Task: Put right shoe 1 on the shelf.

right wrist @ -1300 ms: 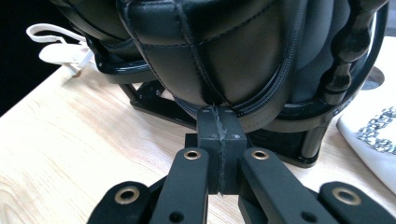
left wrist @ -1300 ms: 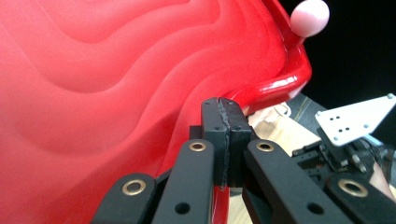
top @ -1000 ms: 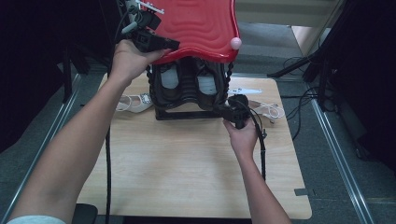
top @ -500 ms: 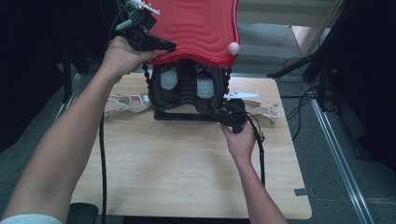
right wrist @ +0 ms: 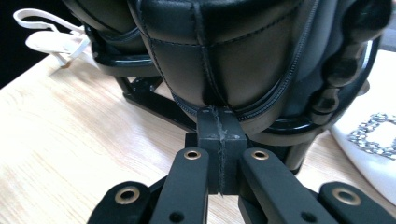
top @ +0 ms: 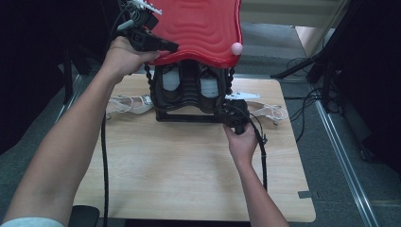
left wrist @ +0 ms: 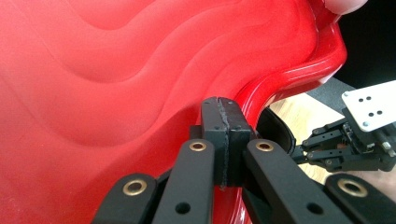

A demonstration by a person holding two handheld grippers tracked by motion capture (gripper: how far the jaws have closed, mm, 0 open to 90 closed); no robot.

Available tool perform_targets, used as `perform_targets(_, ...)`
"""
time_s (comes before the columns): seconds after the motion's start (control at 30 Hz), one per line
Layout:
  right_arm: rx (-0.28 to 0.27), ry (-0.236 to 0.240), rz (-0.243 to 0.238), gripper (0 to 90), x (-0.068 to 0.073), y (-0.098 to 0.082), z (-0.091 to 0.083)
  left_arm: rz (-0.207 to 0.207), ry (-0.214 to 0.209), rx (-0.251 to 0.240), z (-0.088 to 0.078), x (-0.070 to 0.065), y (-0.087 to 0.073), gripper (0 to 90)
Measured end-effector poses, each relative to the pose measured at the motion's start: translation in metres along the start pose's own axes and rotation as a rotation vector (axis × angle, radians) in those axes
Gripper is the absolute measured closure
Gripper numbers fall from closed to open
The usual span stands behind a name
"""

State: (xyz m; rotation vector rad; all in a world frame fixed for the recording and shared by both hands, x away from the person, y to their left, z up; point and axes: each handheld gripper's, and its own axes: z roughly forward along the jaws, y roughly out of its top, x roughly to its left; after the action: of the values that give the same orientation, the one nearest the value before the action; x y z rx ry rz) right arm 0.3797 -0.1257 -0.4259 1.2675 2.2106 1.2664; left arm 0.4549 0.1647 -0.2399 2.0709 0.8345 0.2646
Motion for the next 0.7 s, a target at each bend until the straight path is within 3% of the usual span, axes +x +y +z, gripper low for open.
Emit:
perform_targets(0.13, -0.035, -0.041, 0.040, 90.0, -0.006, -0.003, -0.004, -0.003, 0.005, 0.001, 0.001, -0.001, 0.001, 90.0)
perform_targets(0.27, -0.030, 0.016, 0.078, 90.0, -0.010, -0.003, -0.002, -0.004, 0.005, 0.001, 0.001, -0.001, 0.001, 90.0)
perform_targets(0.47, -0.036, 0.062, 0.083, 90.0, -0.003, -0.002, 0.007, 0.001, 0.007, 0.001, 0.001, -0.001, 0.001, 90.0)
perform_targets(0.63, -0.063, 0.003, 0.074, 90.0, 0.010, 0.006, 0.019, -0.001, 0.008, -0.002, 0.000, -0.001, 0.000, 90.0)
perform_targets(0.7, -0.082, -0.007, 0.098, 90.0, 0.009, 0.007, 0.022, -0.002, 0.007, -0.002, 0.000, -0.001, 0.000, 90.0)
